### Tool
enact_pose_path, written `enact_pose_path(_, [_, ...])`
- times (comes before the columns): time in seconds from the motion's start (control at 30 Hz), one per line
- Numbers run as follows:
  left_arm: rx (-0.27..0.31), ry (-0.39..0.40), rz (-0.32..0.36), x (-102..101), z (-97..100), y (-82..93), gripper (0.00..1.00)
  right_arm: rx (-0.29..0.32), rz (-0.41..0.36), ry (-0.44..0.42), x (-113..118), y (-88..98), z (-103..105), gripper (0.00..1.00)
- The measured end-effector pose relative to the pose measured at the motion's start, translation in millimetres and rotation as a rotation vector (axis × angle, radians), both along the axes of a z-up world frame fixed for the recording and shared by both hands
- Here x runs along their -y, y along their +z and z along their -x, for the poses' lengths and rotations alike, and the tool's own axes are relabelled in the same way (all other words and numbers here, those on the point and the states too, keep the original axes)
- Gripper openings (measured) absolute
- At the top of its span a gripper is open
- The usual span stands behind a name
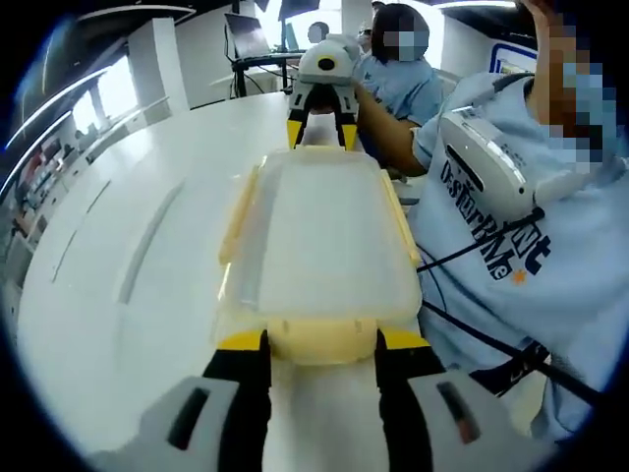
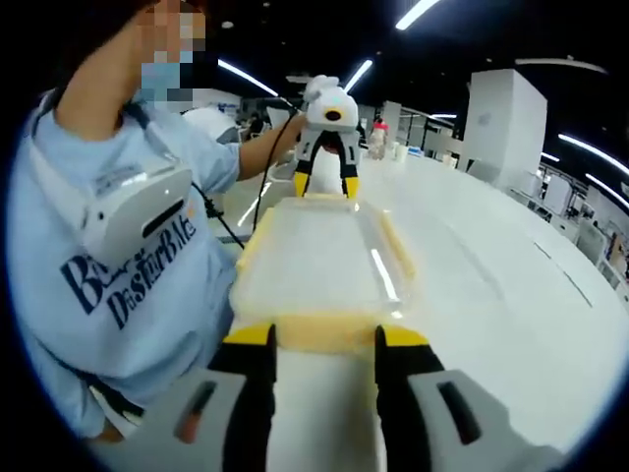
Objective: Snap each plastic latch of the storage box into its locked position after aligning the lid with the box until every specified latch is closed and the lid sits flush.
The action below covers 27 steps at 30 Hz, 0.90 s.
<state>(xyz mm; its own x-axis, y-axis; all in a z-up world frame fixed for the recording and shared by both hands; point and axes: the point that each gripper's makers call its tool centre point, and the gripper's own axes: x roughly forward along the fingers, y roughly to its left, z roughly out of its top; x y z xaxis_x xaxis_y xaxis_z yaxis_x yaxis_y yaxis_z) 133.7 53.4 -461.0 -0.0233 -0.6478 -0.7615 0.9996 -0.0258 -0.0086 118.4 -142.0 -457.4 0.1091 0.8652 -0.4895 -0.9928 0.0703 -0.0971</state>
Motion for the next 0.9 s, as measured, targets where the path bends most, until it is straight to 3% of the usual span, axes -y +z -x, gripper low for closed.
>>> enact_pose_path(0.23, [0.001, 0.014, -0.002, 4.9, 0.0, 0.2, 0.41, -0.006, -0.02, -0.005, 3.8, 0.5, -0.4, 0.38])
enact_pose_path(0.7, [0.011, 0.011, -0.068, 7.4, -0.8, -1.4, 0.41, -0.02, -0.037, -0.005, 8.3, -0.9, -2.1, 0.38])
enact_pose_path(0.9, [0.01, 0.003, -0.062, 7.0, 2.8, -4.2, 0.41, -0.014, 0.0, 0.001, 6.7, -2.7, -0.2, 0.38])
